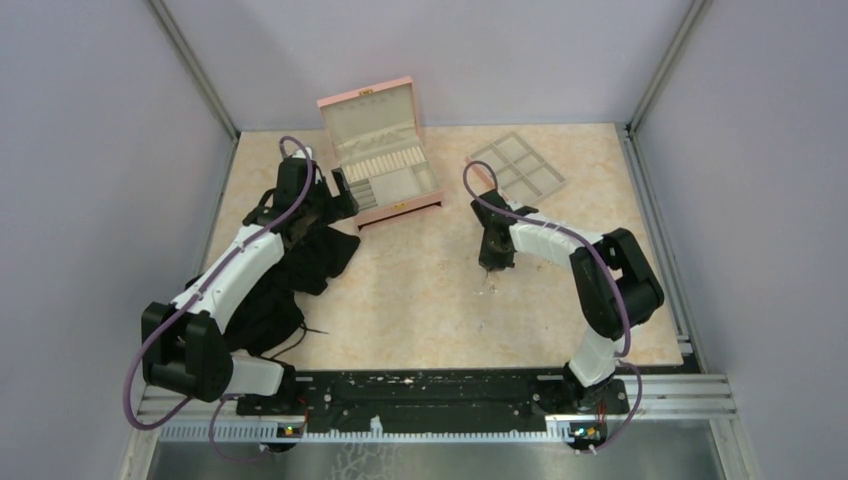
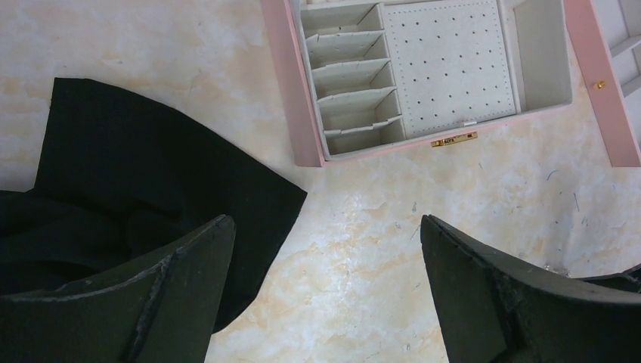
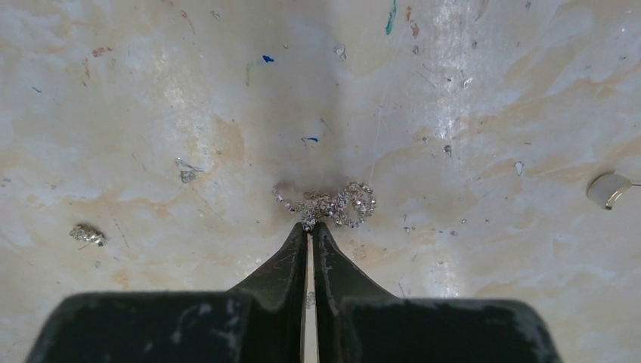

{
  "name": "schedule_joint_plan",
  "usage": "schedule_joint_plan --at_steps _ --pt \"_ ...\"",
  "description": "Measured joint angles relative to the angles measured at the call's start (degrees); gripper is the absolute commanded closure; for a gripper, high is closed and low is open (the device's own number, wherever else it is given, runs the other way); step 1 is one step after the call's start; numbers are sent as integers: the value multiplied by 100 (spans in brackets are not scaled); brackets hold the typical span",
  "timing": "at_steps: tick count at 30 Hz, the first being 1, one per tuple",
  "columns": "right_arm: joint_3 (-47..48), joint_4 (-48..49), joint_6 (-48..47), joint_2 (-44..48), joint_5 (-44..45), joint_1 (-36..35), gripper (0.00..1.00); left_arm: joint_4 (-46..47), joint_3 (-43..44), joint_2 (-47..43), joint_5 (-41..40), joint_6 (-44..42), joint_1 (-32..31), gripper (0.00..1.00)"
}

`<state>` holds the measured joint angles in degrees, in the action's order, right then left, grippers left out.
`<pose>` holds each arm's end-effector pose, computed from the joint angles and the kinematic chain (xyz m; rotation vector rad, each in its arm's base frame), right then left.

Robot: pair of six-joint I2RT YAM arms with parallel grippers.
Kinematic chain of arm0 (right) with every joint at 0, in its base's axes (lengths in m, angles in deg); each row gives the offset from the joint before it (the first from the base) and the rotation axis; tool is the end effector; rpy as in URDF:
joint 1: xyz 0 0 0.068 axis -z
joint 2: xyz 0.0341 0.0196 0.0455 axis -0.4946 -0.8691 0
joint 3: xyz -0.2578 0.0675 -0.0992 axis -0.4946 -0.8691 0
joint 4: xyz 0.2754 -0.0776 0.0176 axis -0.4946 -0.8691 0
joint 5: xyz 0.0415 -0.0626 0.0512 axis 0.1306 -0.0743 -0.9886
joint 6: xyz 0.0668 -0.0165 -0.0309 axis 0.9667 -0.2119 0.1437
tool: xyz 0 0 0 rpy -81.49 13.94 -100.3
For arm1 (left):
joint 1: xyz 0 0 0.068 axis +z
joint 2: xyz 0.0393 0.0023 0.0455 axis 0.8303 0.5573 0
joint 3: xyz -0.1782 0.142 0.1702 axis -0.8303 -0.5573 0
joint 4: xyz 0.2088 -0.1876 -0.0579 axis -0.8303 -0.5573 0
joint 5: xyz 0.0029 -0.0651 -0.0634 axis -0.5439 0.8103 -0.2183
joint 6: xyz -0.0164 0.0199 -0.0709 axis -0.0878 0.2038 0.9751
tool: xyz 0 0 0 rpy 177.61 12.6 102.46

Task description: Organize the mixed jewelry

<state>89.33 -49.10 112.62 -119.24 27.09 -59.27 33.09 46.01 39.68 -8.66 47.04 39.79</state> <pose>0.3137 0.1656 0.1347 0.2736 2.7476 0.0713 0.3345 -0.0907 0.2712 -0.2521 2.2293 -0.2812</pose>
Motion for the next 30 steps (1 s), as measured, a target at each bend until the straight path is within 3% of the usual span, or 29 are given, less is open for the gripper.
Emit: schedule_joint_plan --at_steps 10,19,30 --pt "898 -448 -376 160 9 0 100 -31 -7 0 0 -7 76 1" --pt "2717 -748 -765 262 -400 0 100 -33 -9 2 153 173 170 1" --pt "4918 -686 -841 -833 -619 0 100 0 -684 -28 409 931 466 1"
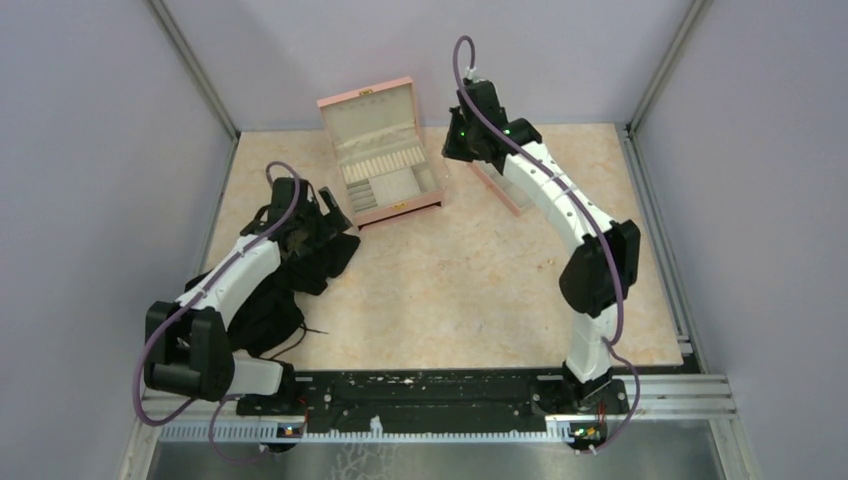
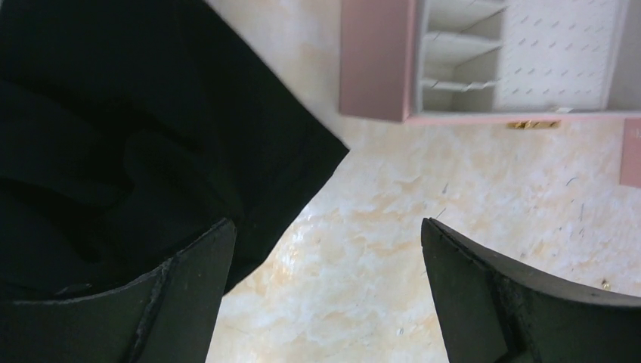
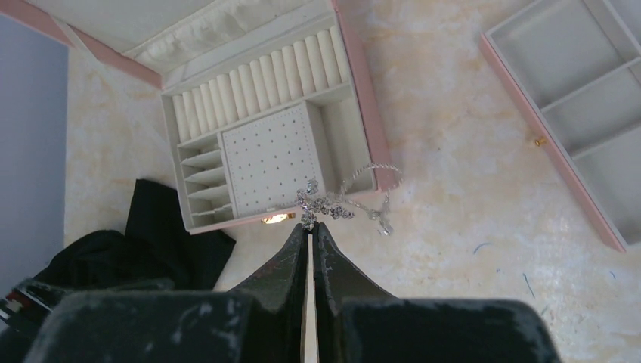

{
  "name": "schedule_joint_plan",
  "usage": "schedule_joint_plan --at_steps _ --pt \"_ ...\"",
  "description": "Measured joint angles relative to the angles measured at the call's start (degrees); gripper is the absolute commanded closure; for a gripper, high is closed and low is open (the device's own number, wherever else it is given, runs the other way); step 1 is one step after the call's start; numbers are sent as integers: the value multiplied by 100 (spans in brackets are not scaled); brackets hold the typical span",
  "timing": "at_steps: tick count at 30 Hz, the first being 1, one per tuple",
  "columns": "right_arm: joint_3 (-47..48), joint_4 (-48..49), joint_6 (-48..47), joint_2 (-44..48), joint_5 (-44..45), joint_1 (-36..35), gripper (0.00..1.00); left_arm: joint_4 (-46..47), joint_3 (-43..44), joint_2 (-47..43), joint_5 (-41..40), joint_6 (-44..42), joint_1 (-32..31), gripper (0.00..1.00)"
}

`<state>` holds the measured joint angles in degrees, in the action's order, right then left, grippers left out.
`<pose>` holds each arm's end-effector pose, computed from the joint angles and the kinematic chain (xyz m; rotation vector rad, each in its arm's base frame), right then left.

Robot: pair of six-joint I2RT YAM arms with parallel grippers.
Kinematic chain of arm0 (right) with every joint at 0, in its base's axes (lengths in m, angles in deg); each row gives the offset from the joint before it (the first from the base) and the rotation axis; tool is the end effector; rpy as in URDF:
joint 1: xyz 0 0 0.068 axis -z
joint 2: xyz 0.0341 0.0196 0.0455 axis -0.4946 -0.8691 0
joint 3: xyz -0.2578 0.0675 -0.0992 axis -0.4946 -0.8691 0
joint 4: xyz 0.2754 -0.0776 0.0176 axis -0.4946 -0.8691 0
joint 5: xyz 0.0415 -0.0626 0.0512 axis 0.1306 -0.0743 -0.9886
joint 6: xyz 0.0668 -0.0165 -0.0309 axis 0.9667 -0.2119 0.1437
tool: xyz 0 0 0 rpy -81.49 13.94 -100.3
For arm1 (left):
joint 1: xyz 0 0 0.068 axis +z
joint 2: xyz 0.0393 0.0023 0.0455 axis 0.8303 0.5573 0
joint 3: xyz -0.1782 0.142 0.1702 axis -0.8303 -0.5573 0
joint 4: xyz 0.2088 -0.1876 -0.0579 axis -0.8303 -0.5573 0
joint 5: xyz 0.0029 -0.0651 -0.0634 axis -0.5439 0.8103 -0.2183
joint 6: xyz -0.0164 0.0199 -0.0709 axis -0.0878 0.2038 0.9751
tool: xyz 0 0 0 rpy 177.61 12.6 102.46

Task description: Organize the mixed jewelry

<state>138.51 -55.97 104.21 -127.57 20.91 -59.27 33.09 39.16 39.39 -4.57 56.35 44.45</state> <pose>0.4179 0.2327 0.3665 0.0620 2.2515 0.5084 0.3238 -0.0643 0.2274 -0.5085 2.3206 -0.3556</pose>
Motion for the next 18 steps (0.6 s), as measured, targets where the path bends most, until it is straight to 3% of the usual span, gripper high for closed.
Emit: schedule_joint_plan --at_steps 6,18 --pt "809 -90 -13 -726 -13 0 100 -9 -466 -31 317 302 20 1" --pt "1567 -190 -87 -1005 -142 0 100 11 -459 -205 319 286 22 1"
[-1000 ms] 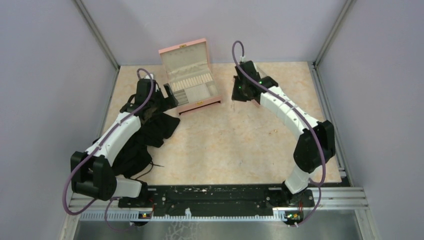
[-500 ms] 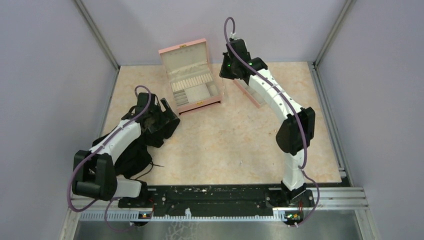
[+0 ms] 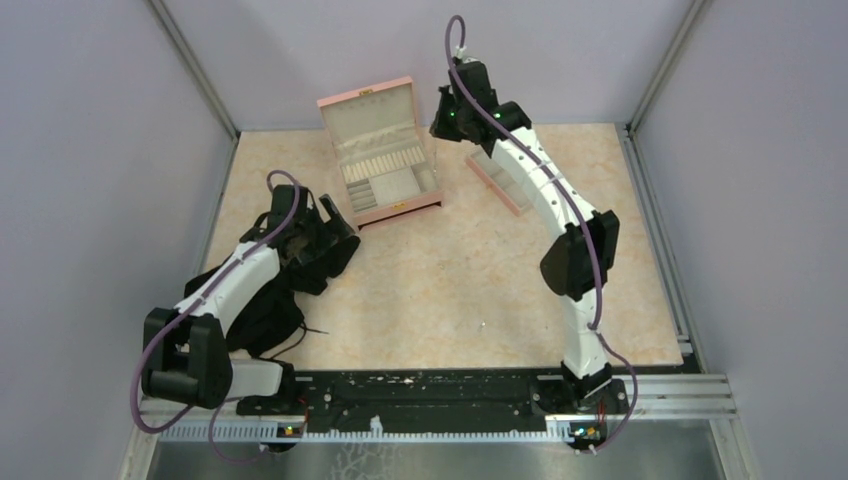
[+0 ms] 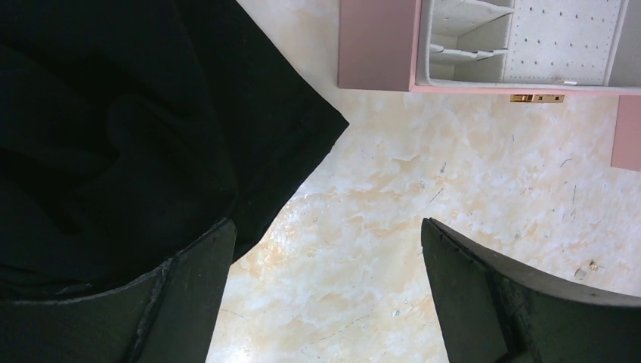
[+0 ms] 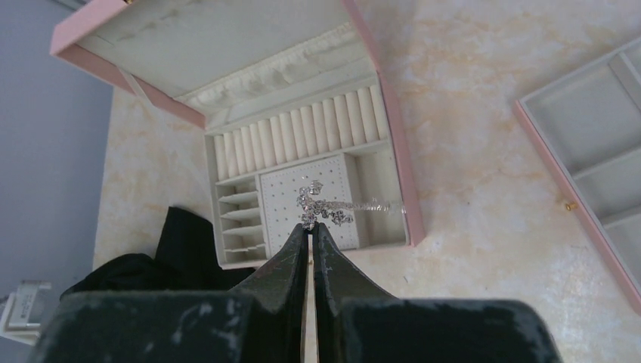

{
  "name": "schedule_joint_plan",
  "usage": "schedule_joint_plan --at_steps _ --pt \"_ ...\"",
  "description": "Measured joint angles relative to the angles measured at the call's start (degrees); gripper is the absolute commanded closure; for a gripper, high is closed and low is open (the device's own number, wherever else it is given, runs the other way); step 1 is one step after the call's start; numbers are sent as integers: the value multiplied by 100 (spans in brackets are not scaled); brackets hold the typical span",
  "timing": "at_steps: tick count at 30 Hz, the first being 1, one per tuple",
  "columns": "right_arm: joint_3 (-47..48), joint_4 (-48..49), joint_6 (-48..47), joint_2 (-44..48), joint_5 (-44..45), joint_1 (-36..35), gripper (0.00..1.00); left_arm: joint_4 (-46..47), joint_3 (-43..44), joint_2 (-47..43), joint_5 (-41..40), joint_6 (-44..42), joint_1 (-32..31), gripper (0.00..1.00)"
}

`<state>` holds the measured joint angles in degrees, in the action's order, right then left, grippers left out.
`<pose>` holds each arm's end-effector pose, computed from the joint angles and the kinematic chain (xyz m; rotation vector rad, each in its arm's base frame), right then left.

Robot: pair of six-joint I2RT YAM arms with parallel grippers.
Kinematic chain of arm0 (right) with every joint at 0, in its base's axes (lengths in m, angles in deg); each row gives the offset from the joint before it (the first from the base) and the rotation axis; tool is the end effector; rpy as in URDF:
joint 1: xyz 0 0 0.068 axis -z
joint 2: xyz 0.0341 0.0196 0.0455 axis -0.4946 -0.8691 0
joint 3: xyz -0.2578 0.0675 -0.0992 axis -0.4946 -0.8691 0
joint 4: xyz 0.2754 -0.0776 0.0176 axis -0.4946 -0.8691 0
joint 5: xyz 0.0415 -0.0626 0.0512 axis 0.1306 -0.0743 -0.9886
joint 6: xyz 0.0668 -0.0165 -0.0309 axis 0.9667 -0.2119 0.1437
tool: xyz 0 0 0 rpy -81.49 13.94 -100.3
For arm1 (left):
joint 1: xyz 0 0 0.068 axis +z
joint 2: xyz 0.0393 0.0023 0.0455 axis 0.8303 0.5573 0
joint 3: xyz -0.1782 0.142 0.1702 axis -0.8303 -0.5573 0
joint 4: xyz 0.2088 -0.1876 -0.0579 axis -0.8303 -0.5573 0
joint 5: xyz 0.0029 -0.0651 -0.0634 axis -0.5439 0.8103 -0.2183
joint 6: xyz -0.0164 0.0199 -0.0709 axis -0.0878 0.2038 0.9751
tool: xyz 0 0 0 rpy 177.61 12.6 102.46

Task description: Organize the mixed jewelry

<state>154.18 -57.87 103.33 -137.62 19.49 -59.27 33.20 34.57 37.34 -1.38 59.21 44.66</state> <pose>0.4536 0.2548 0.3821 0.0317 2.1933 0.5563 0.3070 -0.0633 0.2090 -0.5573 2.3690 -0.4224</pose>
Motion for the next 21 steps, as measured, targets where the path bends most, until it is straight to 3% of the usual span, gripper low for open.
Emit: schedule_joint_plan --at_steps 6,21 --pt "892 -55 0 -570 -127 0 100 0 33 46 -4 -20 13 1" --pt "929 -120 7 -789 -415 0 100 4 131 160 2 -131 39 2"
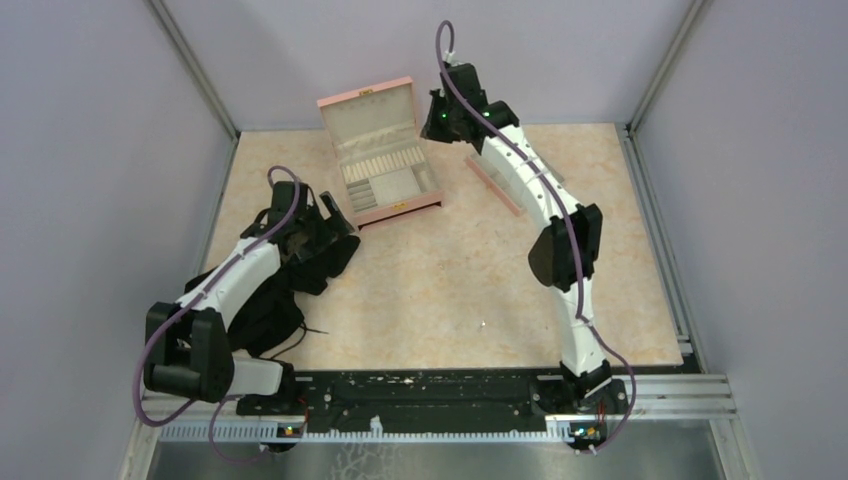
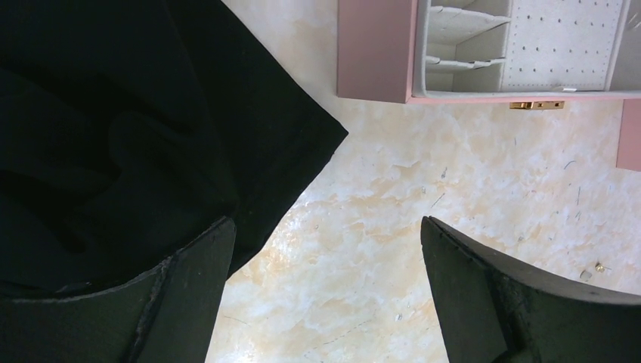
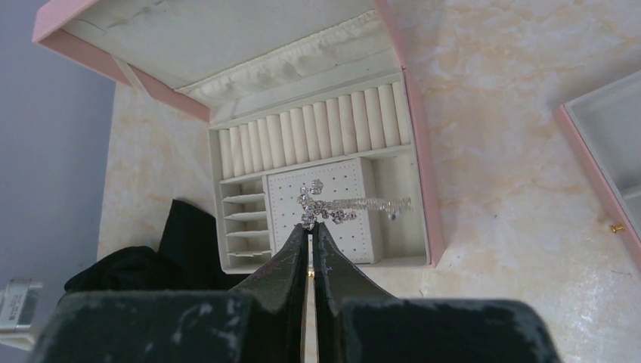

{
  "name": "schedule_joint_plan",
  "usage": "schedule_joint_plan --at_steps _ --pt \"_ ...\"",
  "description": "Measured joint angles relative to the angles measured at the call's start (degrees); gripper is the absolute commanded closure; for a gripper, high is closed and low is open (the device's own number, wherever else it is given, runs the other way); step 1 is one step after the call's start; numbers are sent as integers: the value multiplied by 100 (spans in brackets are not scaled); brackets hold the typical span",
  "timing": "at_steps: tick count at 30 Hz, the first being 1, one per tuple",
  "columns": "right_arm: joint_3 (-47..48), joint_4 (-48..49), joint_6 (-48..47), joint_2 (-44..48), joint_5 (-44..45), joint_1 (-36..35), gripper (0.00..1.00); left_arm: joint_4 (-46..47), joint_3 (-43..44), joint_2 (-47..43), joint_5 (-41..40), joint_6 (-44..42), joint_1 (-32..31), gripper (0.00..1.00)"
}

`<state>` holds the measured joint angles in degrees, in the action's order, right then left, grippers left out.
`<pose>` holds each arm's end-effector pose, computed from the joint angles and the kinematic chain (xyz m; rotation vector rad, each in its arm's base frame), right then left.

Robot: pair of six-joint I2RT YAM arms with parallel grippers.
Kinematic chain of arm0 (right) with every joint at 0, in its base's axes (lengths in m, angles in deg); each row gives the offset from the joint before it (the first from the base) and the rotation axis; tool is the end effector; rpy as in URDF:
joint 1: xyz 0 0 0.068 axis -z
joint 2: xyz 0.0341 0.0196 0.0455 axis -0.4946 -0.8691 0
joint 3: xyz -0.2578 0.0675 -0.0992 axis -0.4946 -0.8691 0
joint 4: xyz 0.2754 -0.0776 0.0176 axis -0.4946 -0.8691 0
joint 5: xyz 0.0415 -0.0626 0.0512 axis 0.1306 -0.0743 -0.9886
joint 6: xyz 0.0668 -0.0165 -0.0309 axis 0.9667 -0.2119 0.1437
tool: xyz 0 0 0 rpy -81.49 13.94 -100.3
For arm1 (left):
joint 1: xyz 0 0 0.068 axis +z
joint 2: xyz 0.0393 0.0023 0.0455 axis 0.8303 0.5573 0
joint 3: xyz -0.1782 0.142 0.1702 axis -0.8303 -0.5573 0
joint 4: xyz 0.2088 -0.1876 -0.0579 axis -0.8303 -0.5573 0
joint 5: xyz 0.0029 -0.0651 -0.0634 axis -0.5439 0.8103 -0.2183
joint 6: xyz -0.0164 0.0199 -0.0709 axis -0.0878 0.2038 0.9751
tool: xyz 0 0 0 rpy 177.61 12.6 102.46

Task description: Organize the mixed jewelry

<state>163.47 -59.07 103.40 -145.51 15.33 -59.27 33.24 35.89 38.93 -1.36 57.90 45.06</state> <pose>0.4779 0.2739 0.3696 -0.0106 2.2064 0.6322 0.3140 -0.0624 0.2091 -0.5386 2.3746 -0.4078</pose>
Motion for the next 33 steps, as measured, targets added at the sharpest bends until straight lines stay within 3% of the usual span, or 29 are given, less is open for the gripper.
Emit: schedule_joint_plan --at_steps 13,16,19,23,26,29,33 --pt "-463 114 20 -140 -13 0 98 4 48 2 -2 -63 37 2" --pt "-505 138 52 -236 -39 0 62 13 48 4 15 -61 42 2" --pt "-289 26 109 -479 -90 0 44 44 48 44 76 -59 63 2" --pt "846 -315 48 -1139 -94 4 45 48 55 122 181 -59 72 2" --pt "885 -334 -2 -1027 -85 42 51 17 195 186 295 -85 72 2" --pt "61 -111 -57 -396 59 79 53 24 417 184 372 -184 72 1" --pt "-1952 238 -116 1102 457 205 53 37 699 151 446 -468 -20 2"
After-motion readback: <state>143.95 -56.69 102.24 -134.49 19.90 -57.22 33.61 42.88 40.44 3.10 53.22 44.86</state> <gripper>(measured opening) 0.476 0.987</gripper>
